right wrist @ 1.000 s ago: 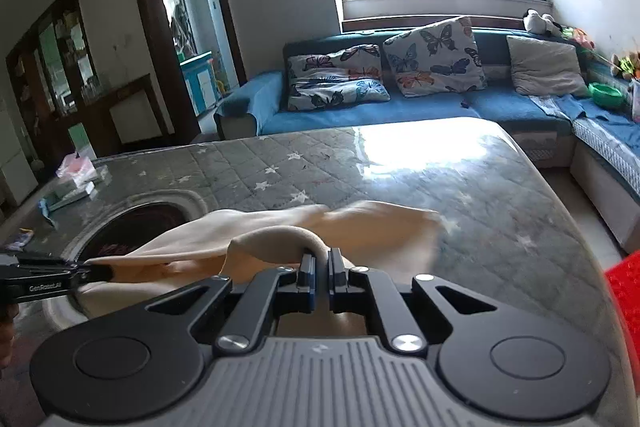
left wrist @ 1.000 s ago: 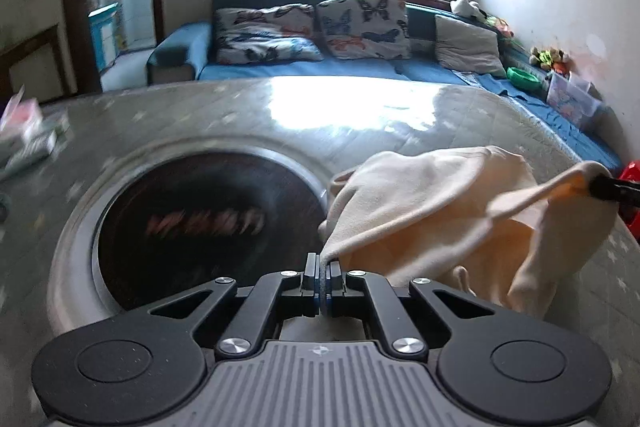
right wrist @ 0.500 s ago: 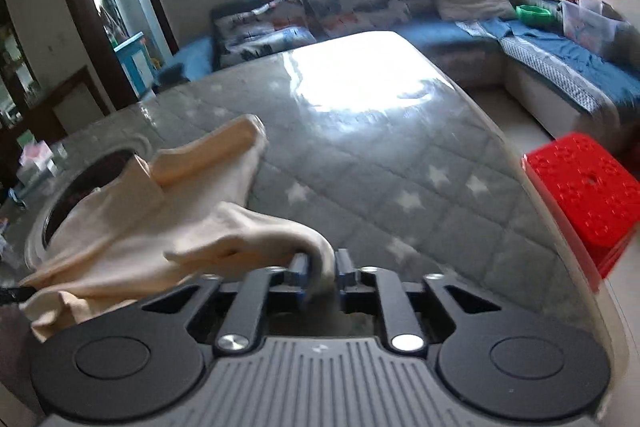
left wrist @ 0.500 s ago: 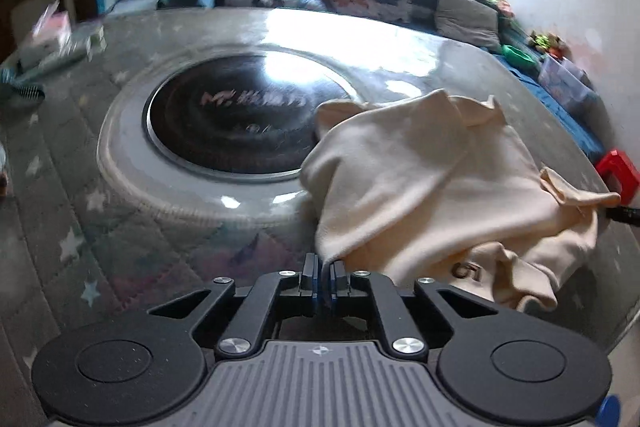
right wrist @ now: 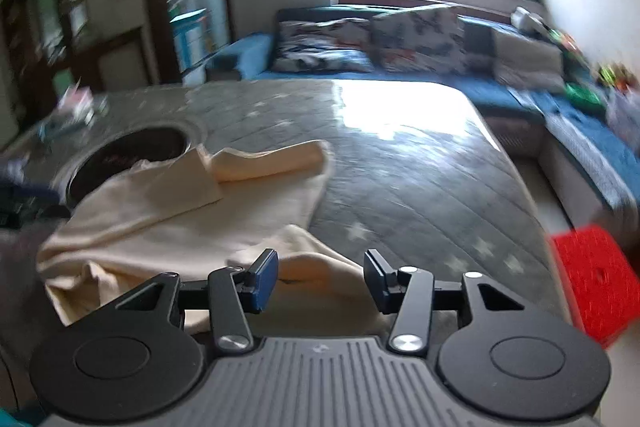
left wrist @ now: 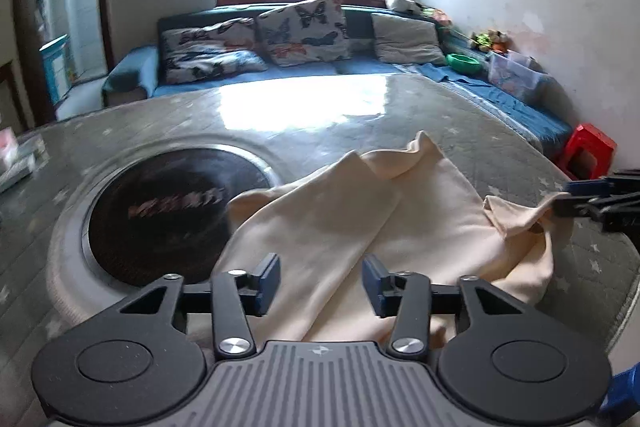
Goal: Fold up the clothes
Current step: 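Lift the cloth with both grippers and shake it open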
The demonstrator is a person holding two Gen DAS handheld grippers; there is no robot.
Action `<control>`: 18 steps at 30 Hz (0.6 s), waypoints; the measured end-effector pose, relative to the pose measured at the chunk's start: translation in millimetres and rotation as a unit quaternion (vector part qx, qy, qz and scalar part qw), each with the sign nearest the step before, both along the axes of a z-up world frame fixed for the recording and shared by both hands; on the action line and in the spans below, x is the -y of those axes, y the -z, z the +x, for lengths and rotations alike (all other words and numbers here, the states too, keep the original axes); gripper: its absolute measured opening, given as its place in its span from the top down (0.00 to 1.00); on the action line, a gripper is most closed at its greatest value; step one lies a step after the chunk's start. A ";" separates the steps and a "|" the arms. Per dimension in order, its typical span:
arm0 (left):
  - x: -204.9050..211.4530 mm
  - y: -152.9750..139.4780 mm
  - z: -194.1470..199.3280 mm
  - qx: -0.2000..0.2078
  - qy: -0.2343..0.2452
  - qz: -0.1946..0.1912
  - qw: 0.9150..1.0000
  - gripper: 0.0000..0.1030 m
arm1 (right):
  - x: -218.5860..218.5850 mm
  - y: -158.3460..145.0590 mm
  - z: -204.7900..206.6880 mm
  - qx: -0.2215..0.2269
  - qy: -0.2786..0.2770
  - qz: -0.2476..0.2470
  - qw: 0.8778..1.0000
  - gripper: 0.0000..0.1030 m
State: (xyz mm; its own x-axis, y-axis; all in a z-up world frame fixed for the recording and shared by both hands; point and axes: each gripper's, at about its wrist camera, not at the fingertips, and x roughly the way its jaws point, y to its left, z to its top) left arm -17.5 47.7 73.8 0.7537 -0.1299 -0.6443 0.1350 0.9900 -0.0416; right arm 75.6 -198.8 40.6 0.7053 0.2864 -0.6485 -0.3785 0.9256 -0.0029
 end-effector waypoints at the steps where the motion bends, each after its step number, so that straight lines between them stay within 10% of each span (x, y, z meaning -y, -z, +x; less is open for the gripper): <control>1: 3.8 3.2 6.4 -0.001 0.005 0.002 1.000 0.56 | -9.0 3.0 2.2 0.003 -0.013 -0.014 1.000 0.53; 11: 23.6 48.7 58.6 -0.031 0.038 0.040 0.998 0.57 | -48.0 30.5 13.0 -0.003 -0.076 -0.105 0.992 0.65; 18: 20.1 55.3 60.9 -0.014 0.044 0.058 0.997 0.91 | -14.7 20.6 18.6 0.016 0.003 -0.106 0.994 0.94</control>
